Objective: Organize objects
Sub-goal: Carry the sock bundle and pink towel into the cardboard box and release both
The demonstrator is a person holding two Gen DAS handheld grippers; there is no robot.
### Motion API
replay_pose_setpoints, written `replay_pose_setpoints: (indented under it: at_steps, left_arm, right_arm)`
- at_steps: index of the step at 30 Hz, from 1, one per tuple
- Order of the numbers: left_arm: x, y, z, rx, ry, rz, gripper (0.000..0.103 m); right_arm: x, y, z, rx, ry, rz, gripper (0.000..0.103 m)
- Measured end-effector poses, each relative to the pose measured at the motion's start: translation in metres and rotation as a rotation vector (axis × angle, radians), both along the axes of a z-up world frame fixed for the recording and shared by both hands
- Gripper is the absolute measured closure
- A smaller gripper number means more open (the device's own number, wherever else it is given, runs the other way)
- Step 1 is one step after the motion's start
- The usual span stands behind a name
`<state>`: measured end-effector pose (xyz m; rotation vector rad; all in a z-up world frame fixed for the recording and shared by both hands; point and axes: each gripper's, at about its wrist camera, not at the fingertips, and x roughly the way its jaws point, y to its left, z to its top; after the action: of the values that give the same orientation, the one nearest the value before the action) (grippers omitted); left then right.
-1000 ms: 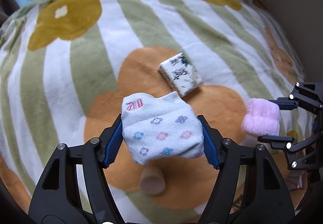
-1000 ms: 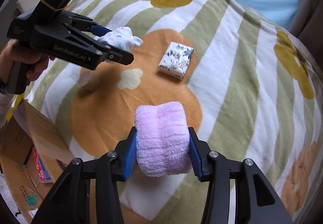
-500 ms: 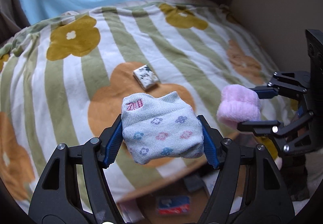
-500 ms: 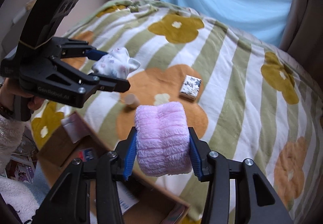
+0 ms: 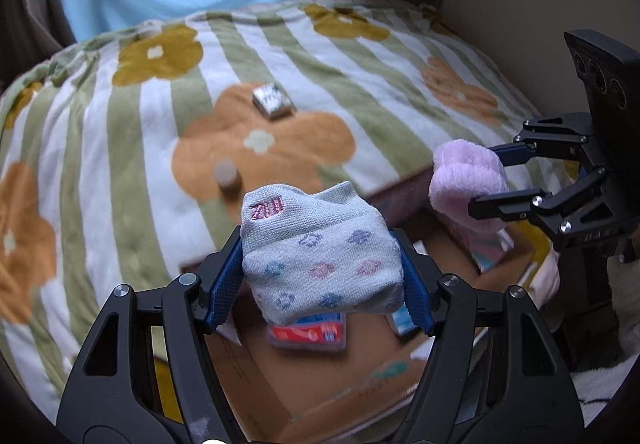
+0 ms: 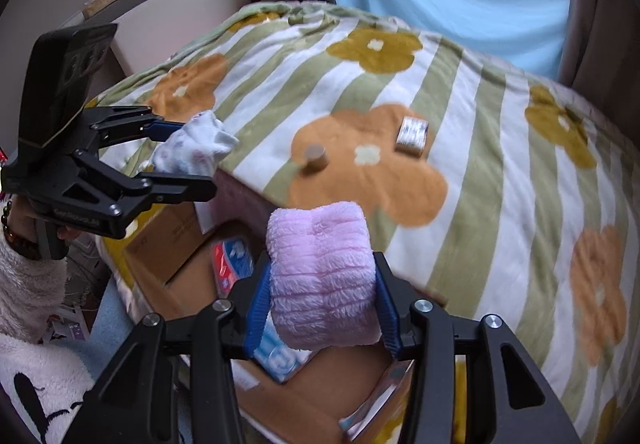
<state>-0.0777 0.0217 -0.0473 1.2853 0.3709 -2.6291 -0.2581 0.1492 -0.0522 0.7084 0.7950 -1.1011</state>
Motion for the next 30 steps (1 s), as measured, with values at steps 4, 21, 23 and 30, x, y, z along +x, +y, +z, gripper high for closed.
replay_pose_setpoints:
  at_steps: [4,21,23,30]
  left_arm:
    - [0.012,0.008,-0.026,0.026,-0.039,-0.003,0.036]
    - [0.012,0.029,-0.054,0.008,-0.144,-0.066,0.034]
    - [0.01,0.032,-0.054,-0.001,-0.158,-0.083,0.024]
    - [0.013,0.033,-0.053,0.009,-0.174,-0.096,0.0]
  right_arm:
    - [0.002,0.014,-0.022,0.042,0.016,0.001,0.06]
    - [0.009,0.022,-0.043,0.113,0.019,0.036,0.06]
    - [0.013,0.021,-0.044,0.126,0.015,0.049,0.057]
    - [0.013,0.022,-0.046,0.113,0.053,0.045,0.025]
